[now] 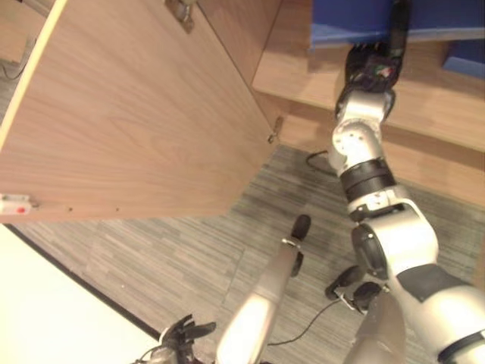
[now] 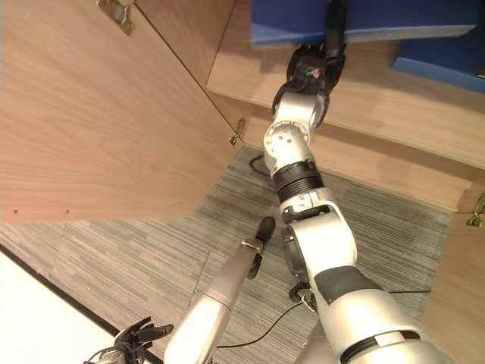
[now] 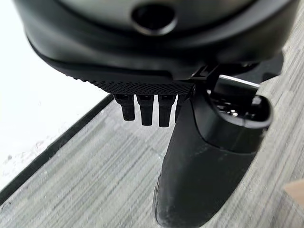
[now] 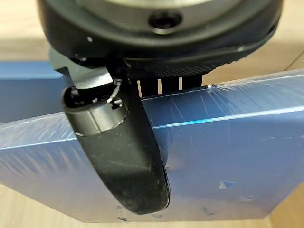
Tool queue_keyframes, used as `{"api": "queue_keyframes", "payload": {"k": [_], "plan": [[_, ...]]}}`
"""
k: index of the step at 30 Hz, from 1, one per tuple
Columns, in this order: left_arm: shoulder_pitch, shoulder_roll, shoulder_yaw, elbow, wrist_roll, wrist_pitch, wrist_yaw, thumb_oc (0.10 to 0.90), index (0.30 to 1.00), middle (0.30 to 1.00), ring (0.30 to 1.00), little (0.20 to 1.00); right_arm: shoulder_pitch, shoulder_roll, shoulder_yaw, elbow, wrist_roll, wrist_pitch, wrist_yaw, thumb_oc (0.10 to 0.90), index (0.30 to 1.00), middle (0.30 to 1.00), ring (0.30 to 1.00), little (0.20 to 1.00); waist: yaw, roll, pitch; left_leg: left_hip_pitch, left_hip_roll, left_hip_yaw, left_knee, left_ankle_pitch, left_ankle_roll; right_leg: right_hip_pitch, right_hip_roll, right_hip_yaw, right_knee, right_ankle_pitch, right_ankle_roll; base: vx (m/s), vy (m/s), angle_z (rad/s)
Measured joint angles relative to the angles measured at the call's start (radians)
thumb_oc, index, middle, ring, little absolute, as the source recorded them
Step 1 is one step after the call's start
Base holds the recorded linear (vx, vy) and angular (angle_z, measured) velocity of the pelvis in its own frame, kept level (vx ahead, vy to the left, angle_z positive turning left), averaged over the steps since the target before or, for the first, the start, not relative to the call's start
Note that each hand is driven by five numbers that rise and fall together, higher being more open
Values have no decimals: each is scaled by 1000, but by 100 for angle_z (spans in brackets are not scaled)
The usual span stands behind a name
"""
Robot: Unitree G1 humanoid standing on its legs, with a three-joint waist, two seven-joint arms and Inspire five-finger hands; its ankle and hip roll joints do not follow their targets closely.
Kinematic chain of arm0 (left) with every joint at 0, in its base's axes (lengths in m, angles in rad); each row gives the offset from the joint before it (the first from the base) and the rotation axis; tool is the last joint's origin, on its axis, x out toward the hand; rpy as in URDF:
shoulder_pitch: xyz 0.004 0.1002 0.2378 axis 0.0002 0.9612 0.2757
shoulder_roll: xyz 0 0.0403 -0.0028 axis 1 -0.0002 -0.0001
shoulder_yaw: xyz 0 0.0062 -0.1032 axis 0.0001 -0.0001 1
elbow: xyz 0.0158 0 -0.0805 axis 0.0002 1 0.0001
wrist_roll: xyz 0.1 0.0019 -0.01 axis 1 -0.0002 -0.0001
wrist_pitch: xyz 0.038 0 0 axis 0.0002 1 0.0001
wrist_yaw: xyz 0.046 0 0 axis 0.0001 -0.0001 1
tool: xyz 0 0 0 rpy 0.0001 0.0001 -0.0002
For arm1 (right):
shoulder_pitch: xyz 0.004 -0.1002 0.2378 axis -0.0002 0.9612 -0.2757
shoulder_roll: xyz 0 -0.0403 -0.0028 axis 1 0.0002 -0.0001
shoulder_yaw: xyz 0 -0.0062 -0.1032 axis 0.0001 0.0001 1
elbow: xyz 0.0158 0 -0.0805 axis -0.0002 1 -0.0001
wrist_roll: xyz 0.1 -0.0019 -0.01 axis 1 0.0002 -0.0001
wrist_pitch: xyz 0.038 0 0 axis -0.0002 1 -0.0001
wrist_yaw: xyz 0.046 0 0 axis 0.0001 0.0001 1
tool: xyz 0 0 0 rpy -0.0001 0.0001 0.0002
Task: Put the empty folder in the office cabinet
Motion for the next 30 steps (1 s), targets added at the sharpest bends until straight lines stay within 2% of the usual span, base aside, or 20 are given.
{"api": "queue_keyframes", "payload": {"k": [5,6,7,9,13,15,17,20,22,25,30], "plan": [[7,30,2,0,-3,-13,-1,800,900,900,900,900,-68,-109,24,15,-2,16,-18,400,300,300,300,300,0,0,0,-6,-11,-7,1,1,1,0,-9,-7,4,-3,6,17,-11,7],[10,34,2,-4,-5,-14,-1,800,900,900,900,900,-91,-139,27,26,-3,15,-18,640,660,660,660,660,-1,1,0,-8,-11,-8,1,4,-2,0,-10,-9,4,-3,6,23,-15,3],[12,37,2,-8,-6,-15,-1,800,900,900,900,900,-107,-141,29,37,-3,15,-18,800,900,900,900,900,-2,1,0,-9,-11,-8,2,7,-5,0,-10,-10,3,-3,6,0,0,0],[14,50,1,-21,-9,-15,-5,800,900,900,900,900,-159,-175,68,90,-2,19,-18,800,900,900,900,900,-2,1,-1,-10,-11,-10,2,11,1,0,-10,-13,3,-3,7,0,0,0],[21,64,1,-46,-11,-16,-14,800,900,900,900,900,-175,-192,128,93,-3,57,-9,800,900,900,900,900,-4,2,-2,-10,-10,-12,1,13,1,0,-10,-14,4,-4,6,0,0,0],[30,71,-1,-72,-12,-13,-25,800,900,900,900,900,-193,-215,247,177,-16,126,0,800,900,900,900,900,-6,2,-2,-10,-8,-12,3,13,1,0,-10,-13,5,-4,6,0,0,0],[38,85,-9,-97,-13,-12,-42,800,900,900,900,900,-200,-228,302,241,-32,221,17,800,900,900,900,900,-6,2,-2,-13,-9,-13,3,13,1,-3,-11,-14,8,-4,5,0,0,0],[43,97,-21,-116,-13,-12,-49,800,900,900,900,900,-200,-210,335,303,-36,322,27,800,900,900,900,900,-5,2,-2,-18,-9,-22,3,11,4,-8,-11,-16,9,-4,4,0,0,0],[50,110,-42,-145,-13,-2,-66,800,900,900,900,900,-200,-218,424,355,-93,403,58,800,900,900,900,900,-5,2,-2,-18,-9,-22,3,13,6,-9,-13,-16,9,-4,4,0,0,0],[48,113,-46,-149,-11,2,-89,800,900,900,900,900,-199,-210,443,419,-156,521,88,800,900,900,900,900,-6,2,-3,-22,-9,-22,5,13,6,-12,-12,-17,10,-4,4,0,0,0],[46,116,-51,-149,-11,5,-89,800,900,900,900,900,-192,-212,454,469,-200,572,104,800,900,900,900,900,-9,-4,-5,-42,-9,-22,6,19,7,-34,-11,-16,13,-1,2,-6,1,0]]}}
